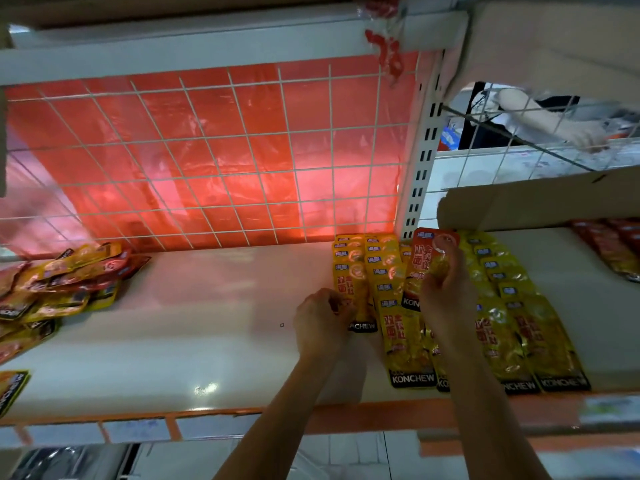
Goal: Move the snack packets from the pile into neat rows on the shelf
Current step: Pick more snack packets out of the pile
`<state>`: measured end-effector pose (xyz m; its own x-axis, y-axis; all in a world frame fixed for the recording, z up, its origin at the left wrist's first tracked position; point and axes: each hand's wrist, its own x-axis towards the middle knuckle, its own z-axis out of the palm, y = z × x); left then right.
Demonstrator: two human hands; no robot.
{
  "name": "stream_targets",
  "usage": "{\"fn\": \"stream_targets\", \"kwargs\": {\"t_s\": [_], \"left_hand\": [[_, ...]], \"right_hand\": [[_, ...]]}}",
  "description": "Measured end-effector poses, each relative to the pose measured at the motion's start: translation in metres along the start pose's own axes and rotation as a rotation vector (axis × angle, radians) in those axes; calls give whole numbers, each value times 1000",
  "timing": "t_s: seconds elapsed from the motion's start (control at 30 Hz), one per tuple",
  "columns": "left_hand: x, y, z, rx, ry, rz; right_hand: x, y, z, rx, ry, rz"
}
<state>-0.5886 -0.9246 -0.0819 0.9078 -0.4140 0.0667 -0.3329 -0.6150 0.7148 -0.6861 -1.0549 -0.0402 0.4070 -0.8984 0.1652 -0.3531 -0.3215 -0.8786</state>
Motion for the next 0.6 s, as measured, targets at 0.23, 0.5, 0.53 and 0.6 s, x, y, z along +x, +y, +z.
{"fn": "stream_targets", "kwargs": {"t_s": [0.23,0.5,0.53,0.6], "left_hand": [[3,0,-1,200,-33,62],[-4,42,20,287,214,271],[-4,52,28,289,236,303],[-6,73,45,269,243,366]], "right_hand": [[-2,6,-13,-10,-30,16],[15,14,-44,44,-134,16],[20,16,-50,46,-142,28],[29,20,-67,19,-155,42]]}}
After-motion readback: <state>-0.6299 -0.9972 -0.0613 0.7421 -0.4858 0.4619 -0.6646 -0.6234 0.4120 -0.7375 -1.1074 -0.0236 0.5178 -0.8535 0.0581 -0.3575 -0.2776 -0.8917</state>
